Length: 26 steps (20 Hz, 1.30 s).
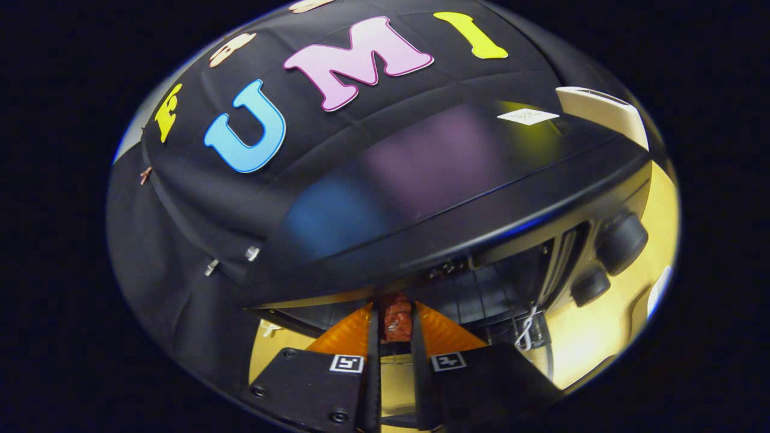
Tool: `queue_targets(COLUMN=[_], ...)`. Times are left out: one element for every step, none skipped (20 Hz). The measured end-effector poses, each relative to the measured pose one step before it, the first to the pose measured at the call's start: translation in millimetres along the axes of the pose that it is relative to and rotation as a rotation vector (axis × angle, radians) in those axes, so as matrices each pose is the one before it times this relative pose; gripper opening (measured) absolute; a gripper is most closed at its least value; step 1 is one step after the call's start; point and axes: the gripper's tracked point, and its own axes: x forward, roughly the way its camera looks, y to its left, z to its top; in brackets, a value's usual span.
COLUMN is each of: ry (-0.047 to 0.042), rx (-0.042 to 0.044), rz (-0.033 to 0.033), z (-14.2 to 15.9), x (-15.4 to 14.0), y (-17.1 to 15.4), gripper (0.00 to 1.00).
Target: Open the toaster oven, put the food inside, and close the toaster oven door.
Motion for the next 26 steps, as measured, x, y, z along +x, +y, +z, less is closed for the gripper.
queue_targets(ry=[0.00664,0.00757,0.00657,0.00115,-0.01347,-0.01571,-0.0185,-0.01138,-0.00637,-0.0024,-0.00537,-0.00214,0.0023,0.00076,-0.00776,-0.0128,-0.00965,-0.00512,-0.00309,-0.00685,-0.00323,-0.00102,0.00318,0.00728,0.00375,0.00945], rx=[-0.03012,-0.02495,-0.031,-0.02957,-0.0245,-0.02525,-0.02617,-0.01426,-0.01705,-0.01701,-0.01689,-0.01394,-0.00975,-0.00314,0.00303,0.00519,0.00899,0.00883,0.00695,-0.00199,-0.00592,-0.00583,-0.00266,0.00359,0.00707,0.00263], rz=[-0.03605,-0.02948,-0.03191,-0.01041,-0.01409,-0.02191,-0.02973,-0.00308,-0.01171,-0.01092,-0.01096,-0.00856,-0.00685,-0.00074,-0.00011,0.00085,0.00104,0.00048,0.00299,0.00542,0.00337,0.00685,0.00656,0.00926,0.00724,0.00882], z=[-0.31,-1.38,-2.29,-1.43,2.19,2.87,5.44,0.08,2.56,0.5,0.8,0.85,-0.2,1.33,3.39,5.26,4.18,3.4,2.53,1.96,-0.26,-0.38,-2.45,-2.91,-4.19,-4.35], x=[-1.46,0.91,-0.86,-0.92,-0.68,-3.6,5.37,-16.14,-2.92,-4.24,-4.38,-4.64,-5.76,-5.94,-7.35,-6.99,-7.55,-7.31,-7.75,-7.85,-9.05,-8.51,-8.25,3.06,-8.35,-7.22], y=[-7.67,-5.85,-6.46,-2.63,-2.48,-3.23,-8.36,3.54,-1.44,-2.26,-2.5,-1.96,-1.47,-0.58,-0.08,-0.23,-0.13,-0.09,0.54,1.8,1.0,1.84,2.67,-0.39,3.87,3.77], gripper=[0.38,0.43,0.52,0.56,0.61,0.7,0.79,0.88,0.97,0.98,0.97,0.98,0.98,0.98,0.99,0.99,0.99,0.99,0.99,0.99,0.99,0.99,0.99,0.99,0.99,0.99])
